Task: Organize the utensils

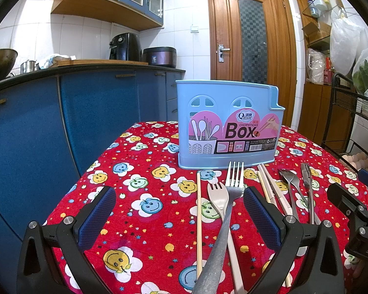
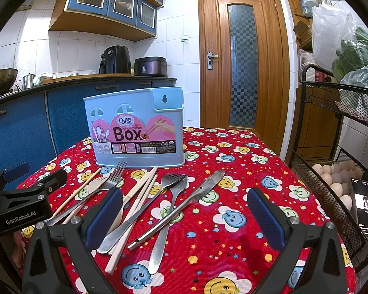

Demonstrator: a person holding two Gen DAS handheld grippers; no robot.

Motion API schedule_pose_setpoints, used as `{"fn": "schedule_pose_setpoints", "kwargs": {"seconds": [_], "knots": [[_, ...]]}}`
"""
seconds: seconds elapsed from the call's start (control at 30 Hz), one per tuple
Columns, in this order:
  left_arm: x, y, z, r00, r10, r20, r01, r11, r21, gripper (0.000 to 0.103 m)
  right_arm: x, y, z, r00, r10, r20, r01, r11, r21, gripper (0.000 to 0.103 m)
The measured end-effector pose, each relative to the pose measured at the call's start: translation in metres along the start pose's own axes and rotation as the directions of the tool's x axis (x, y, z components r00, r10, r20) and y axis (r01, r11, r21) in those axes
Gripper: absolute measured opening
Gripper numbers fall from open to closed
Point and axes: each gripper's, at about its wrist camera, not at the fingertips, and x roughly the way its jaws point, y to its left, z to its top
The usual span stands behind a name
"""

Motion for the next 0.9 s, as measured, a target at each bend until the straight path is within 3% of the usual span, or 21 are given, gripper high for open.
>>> {"fn": "schedule_pose_setpoints", "kwargs": {"seconds": [0.6, 0.9], "knots": [[-0.0018, 0.0022, 0.0013, 1.0, -0.011, -0.012, 0.011, 1.0, -0.002, 0.103, -0.0008, 0.0002, -0.0008, 1.0, 0.006, 0.01, -0.006, 1.0, 0.011, 0.103], [0.0059, 0.0072, 0.0056, 0.997, 0.006, -0.072, -0.007, 1.0, -0.009, 0.103, 0.0039, -0.0018, 0.0058, 0.997, 0.041, -0.068, -0.042, 0.999, -0.011, 0.103]]}}
